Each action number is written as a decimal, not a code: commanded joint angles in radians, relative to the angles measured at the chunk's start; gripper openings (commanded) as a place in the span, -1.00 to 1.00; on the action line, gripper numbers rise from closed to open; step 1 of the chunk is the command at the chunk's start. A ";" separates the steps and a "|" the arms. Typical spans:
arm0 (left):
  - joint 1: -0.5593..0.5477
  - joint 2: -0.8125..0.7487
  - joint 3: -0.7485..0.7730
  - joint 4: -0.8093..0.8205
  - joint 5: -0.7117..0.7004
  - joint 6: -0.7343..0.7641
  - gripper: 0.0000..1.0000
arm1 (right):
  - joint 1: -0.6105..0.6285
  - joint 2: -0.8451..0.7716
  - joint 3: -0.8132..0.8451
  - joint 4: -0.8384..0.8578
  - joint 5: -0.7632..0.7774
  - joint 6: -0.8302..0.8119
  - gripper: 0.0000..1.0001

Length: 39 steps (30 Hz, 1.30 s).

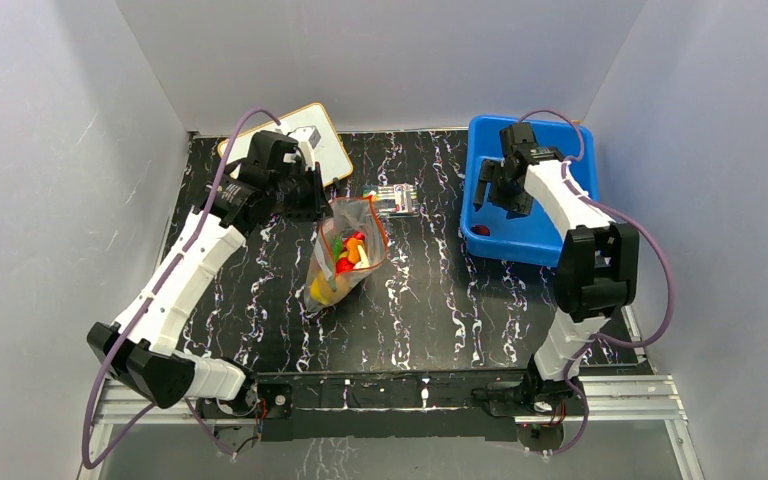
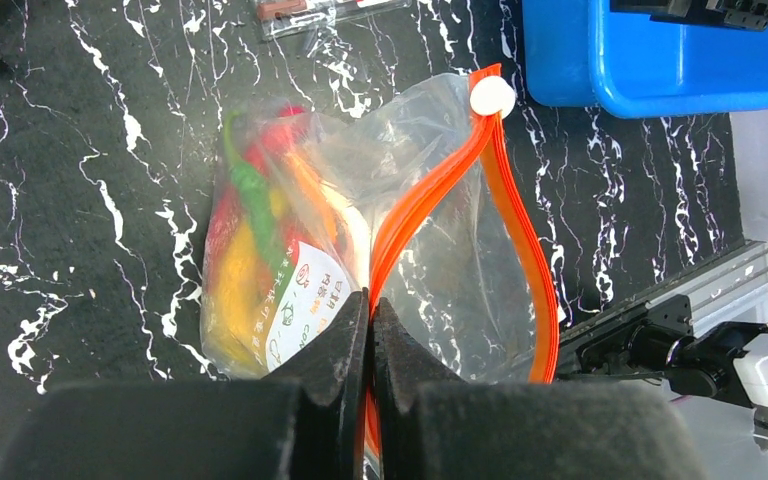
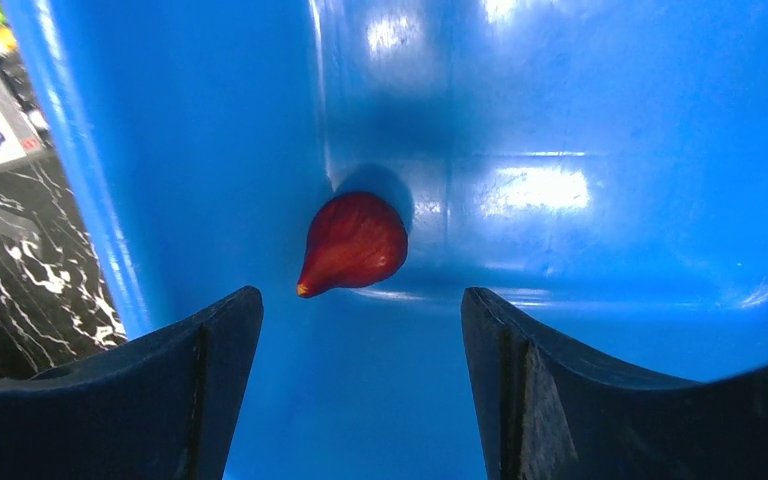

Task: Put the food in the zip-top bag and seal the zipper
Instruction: Pick up the fake vegetable from the bin.

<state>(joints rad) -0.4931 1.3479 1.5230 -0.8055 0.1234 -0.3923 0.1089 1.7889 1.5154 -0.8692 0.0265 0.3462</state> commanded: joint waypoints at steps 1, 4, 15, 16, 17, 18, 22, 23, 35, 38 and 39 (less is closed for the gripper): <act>0.001 -0.009 0.038 -0.016 0.015 0.018 -1.00 | -0.003 0.024 -0.020 0.017 -0.035 -0.009 0.43; 0.001 -0.002 0.042 -0.019 0.016 0.027 -1.00 | -0.003 0.045 -0.039 0.023 -0.052 -0.011 0.44; 0.001 0.016 0.082 -0.051 0.009 0.046 -1.00 | -0.003 0.165 -0.022 -0.004 -0.022 -0.064 0.48; 0.001 0.027 0.085 -0.051 0.008 0.046 -1.00 | -0.003 0.173 -0.020 -0.002 -0.021 -0.070 0.46; 0.001 0.038 0.084 -0.048 0.010 0.045 -1.00 | -0.003 0.181 -0.020 0.000 -0.020 -0.075 0.43; 0.001 0.042 0.085 -0.045 0.013 0.043 -1.00 | -0.003 0.189 -0.021 0.004 -0.018 -0.078 0.39; 0.001 0.049 0.092 -0.044 0.018 0.041 -1.00 | -0.010 0.206 -0.015 0.017 -0.022 -0.084 0.12; 0.001 0.049 0.094 -0.045 0.017 0.041 -1.00 | -0.009 0.206 -0.007 0.016 -0.018 -0.086 0.05; 0.001 0.051 0.086 -0.030 0.020 0.030 -1.00 | -0.057 0.218 0.142 0.073 0.048 -0.105 -0.24; 0.001 0.051 0.084 -0.027 0.022 0.029 -1.00 | -0.058 0.237 0.176 0.059 0.048 -0.105 -0.25; 0.001 0.050 0.084 -0.027 0.022 0.029 -1.00 | -0.059 0.236 0.178 0.060 0.046 -0.102 -0.25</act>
<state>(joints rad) -0.4931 1.4158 1.5742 -0.8436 0.1234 -0.3595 0.0589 2.0094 1.6272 -0.8406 0.0570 0.2520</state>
